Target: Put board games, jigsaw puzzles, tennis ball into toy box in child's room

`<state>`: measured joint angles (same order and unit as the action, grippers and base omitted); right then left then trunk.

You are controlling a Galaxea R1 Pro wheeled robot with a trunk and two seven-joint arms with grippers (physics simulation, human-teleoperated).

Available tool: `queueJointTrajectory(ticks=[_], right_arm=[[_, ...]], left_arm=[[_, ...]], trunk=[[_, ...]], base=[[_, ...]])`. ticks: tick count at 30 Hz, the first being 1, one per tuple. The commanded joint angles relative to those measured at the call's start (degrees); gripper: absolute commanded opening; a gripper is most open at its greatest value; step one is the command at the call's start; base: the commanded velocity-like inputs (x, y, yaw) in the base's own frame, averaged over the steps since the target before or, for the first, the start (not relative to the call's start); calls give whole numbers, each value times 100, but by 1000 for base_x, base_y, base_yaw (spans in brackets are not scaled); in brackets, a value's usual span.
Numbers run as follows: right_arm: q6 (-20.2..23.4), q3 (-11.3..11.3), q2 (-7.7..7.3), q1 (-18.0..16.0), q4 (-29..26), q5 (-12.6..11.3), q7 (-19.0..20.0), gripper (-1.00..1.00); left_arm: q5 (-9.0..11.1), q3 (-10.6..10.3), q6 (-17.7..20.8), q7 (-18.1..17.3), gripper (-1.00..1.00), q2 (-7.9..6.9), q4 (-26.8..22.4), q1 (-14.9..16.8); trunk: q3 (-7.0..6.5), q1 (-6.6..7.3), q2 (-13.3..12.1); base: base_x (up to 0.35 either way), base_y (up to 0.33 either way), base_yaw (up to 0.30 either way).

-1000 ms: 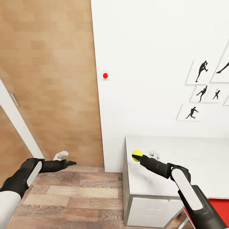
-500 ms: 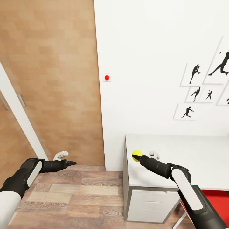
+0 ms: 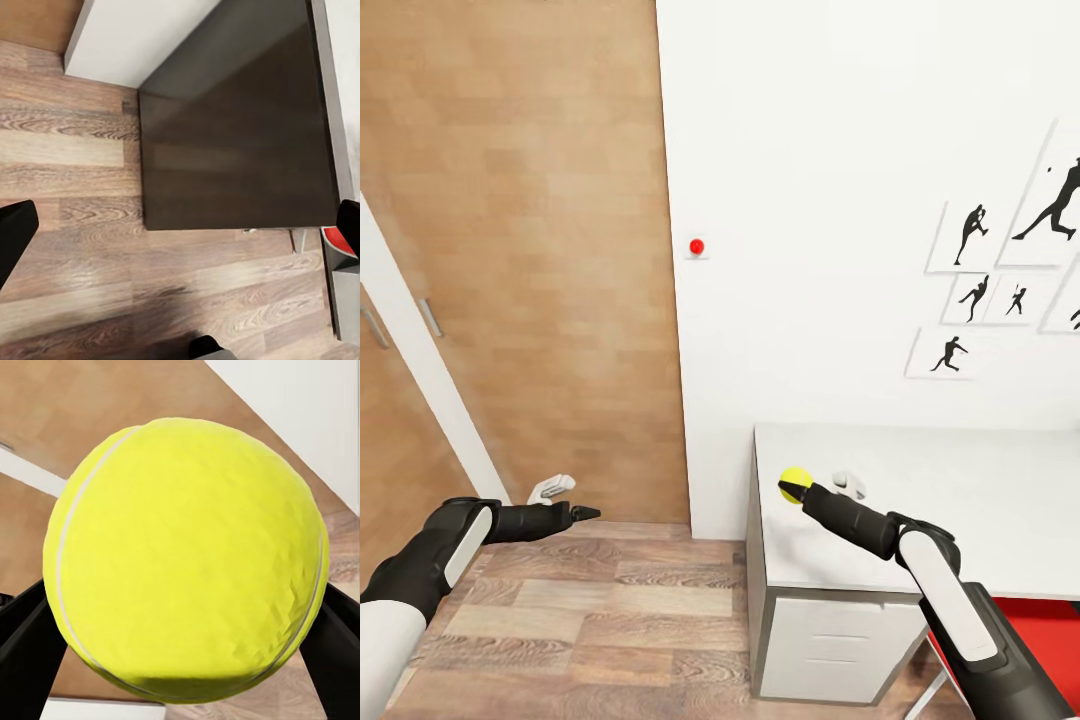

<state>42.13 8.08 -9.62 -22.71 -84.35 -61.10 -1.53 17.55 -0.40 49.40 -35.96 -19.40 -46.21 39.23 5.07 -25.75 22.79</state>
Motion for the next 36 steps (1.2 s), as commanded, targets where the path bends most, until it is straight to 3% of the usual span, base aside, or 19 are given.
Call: queueJointTrajectory(ticks=[1,4,6,10,14,17,21,36], right_arm=[[6,6,-2,-6,8,-21,-14,-100],[-6,8,2,-6,20,-34,-14,-100],[-10,9,2,-6,24,-48,-14,-100],[-11,9,-3,-6,31,-79,-7,-100],[-12,9,-4,-6,33,-92,37,-100],[-18,9,0,-6,33,-93,96,-100],[-19,9,-1,-6,33,-66,125,-100],[-29,9,4,50,33,-72,127,-100]], left_arm=[[16,-4,26,-9,100,-3,-2,5],[43,8,30,-38,100,-11,-2,5],[61,24,33,-266,100,-55,2,5],[55,31,27,-1538,100,-385,14,5],[19,35,-18,-3268,100,-781,67,-1],[13,32,-31,-3886,100,-936,95,-3],[34,31,-35,-4118,100,-984,146,-3],[38,32,-35,-4139,100,-980,153,-3]], trunk=[[13,-4,13],[13,-4,13],[10,-4,13],[-8,-4,13],[-29,-4,13],[-39,-4,13],[-41,-4,13],[-101,-4,13]], base=[[0,0,0],[0,0,0],[0,0,-55],[0,0,-175],[0,0,-220],[0,0,-197],[0,0,-53],[-64,-16,-102]])
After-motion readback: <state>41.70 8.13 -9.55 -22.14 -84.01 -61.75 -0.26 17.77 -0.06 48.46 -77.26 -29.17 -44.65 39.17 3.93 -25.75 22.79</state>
